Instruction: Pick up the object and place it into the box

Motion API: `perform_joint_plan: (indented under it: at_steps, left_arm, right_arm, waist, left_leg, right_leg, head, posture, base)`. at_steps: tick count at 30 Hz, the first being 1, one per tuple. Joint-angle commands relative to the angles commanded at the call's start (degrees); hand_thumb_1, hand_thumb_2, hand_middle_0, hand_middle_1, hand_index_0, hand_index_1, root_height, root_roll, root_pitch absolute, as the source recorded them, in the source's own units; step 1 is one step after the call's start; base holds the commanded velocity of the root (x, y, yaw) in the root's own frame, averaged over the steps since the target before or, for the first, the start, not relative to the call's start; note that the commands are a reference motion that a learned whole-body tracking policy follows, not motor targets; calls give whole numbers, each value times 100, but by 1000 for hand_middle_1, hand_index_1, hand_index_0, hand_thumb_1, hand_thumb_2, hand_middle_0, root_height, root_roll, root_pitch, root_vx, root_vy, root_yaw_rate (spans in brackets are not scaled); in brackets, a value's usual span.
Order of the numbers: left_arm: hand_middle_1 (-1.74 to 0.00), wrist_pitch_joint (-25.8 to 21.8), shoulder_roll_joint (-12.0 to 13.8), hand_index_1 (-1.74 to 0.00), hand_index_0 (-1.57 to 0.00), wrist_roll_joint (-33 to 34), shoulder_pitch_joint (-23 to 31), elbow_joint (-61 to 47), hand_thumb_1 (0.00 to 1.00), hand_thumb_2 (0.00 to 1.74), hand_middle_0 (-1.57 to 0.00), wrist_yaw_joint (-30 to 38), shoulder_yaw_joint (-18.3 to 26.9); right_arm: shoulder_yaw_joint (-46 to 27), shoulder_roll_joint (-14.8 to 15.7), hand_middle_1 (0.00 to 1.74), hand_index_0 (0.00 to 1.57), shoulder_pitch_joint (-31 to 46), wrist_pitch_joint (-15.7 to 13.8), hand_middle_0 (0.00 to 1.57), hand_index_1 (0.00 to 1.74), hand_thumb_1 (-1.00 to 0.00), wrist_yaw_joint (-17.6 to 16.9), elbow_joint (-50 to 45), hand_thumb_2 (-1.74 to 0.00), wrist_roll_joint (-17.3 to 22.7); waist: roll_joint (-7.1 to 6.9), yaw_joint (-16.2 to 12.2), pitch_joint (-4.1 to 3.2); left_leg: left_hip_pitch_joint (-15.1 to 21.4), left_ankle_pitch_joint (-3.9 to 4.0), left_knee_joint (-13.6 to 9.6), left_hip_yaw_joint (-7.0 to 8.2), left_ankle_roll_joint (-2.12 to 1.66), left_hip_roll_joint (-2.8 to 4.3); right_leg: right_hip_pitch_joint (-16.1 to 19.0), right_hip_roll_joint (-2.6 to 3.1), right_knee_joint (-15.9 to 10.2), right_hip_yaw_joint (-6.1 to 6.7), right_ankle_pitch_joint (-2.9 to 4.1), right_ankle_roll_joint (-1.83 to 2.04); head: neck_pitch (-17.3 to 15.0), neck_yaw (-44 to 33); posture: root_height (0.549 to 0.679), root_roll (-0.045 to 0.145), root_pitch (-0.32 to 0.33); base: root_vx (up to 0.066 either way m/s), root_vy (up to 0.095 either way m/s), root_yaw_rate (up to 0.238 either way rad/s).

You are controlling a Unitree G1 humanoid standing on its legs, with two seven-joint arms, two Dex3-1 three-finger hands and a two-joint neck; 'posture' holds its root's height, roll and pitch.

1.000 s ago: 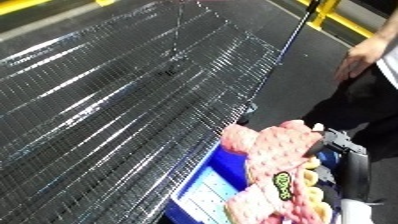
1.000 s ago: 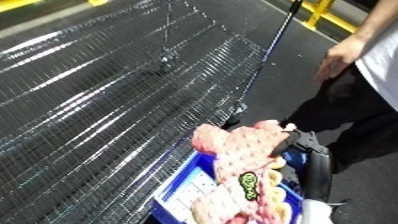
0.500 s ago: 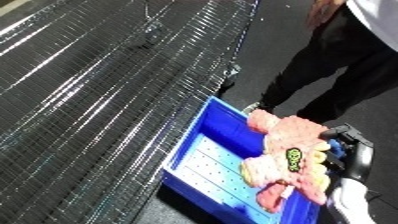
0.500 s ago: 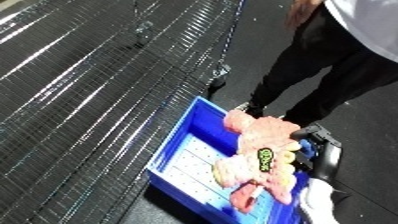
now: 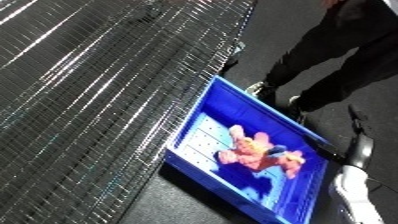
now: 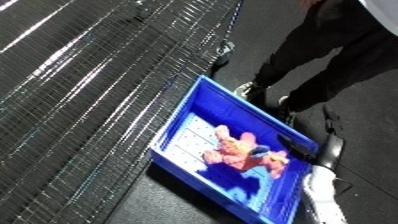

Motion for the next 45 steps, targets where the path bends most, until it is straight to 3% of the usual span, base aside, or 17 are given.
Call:
perform_joint_plan:
  at_steps: [9,16,25,36,45]
  left_arm:
    - [-1740,56,55,-1740,-1570,14,33,-52,1000,1740,-1570,-61,55]
    - [-1740,153,31,-1740,-1570,40,100,-84,1000,1740,-1570,-53,213]
    - [-1740,294,9,-1740,-1570,94,242,-202,1000,1740,-1570,-37,328]
    - [-1740,366,-2,-1740,-1570,135,171,-314,1000,1740,-1570,33,349]
    - [-1740,371,-54,-1740,-1570,150,85,-309,1000,1740,-1570,221,564]
  right_arm:
    - [233,91,0,0,130,18,0,0,0,336,-15,0,38]
    - [670,329,0,0,185,25,0,0,0,598,-1204,0,-417]
    - [1314,594,0,0,-26,93,0,0,0,1028,-2298,0,-418]
    - [2220,430,0,0,-725,265,0,0,0,1401,-2856,0,-512]
    - [2796,585,0,0,-1231,372,0,0,0,1547,-3036,0,-573]
  waist:
    - [-117,114,-20]
    - [-234,200,-40]
    - [-389,519,-67]
    - [-544,949,-57]
    - [-546,1229,-50]
  left_leg:
    - [-44,45,-9,-41,-15,60]
    - [-99,78,13,-90,-12,81]
    - [-229,114,94,-241,0,80]
    - [-420,127,250,-448,-4,30]
    - [-498,165,287,-565,-5,-23]
  right_leg:
    - [-36,36,17,-20,-5,1]
    - [-67,62,83,-28,-32,-10]
    - [-88,71,185,-107,-73,-28]
    - [-135,63,395,-193,-179,-71]
    - [-153,59,515,-236,-290,-102]
  head:
    - [-45,-316]
    - [-21,-854]
    - [178,-1918]
    - [362,-3249]
    - [421,-4307]
  posture:
    - [658,63,-64]
    - [657,61,-64]
    - [657,57,-64]
    - [656,58,-63]
    - [655,61,-62]
  base:
    - [-2,-26,31]
    - [1,-20,47]
    - [-7,-21,103]
    - [-9,-15,121]
    - [8,-13,105]
